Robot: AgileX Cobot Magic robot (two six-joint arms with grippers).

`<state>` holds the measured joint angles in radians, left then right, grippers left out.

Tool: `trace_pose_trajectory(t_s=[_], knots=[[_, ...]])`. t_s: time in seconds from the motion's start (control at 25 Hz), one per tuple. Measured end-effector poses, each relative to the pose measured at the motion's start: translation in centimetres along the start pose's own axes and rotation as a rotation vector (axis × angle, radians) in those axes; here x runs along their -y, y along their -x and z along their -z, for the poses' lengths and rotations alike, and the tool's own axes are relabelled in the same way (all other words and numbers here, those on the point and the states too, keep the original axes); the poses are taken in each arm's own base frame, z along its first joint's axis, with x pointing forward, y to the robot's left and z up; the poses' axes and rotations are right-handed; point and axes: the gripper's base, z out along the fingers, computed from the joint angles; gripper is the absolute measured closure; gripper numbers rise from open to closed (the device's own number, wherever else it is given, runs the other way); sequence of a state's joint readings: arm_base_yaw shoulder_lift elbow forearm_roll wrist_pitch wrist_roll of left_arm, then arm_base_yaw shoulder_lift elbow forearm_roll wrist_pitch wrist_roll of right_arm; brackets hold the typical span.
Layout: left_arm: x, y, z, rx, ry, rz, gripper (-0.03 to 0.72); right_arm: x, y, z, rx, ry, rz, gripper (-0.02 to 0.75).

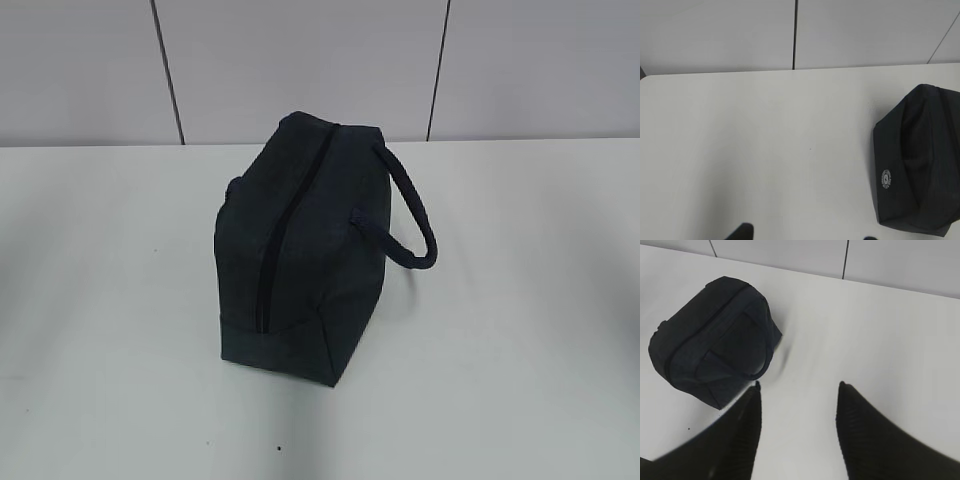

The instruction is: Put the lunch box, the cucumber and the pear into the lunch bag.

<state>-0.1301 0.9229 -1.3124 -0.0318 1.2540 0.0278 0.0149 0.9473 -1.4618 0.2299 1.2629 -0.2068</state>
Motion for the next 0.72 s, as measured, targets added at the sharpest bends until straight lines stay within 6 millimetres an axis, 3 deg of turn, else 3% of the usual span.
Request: trace_pose_trajectory(t_s=[0.2, 0.32, 0.52, 0.72], knots=[[0.1, -6.0, 1.2, 0.088, 0.002, 0.004, 0.292, -0.9, -5.3, 3.7, 0.048, -0.081, 0.001, 0.351], [0.2, -9.8, 0.3, 0.097, 0.001, 0.007, 0.292, -1.3, -8.7, 5.1, 0.076, -0.117, -0.001, 0.351], [0.4, -15.5, -1.2, 0.097, -0.017, 0.017, 0.292, -1.9, -13.4, 4.9, 0.070, -0.124, -0.005, 0.351], [0.6, -19.4, -0.6, 0.188, -0.034, 0.020, 0.292, -2.1, -17.2, 3.7, 0.041, -0.120, -0.012, 0.351]])
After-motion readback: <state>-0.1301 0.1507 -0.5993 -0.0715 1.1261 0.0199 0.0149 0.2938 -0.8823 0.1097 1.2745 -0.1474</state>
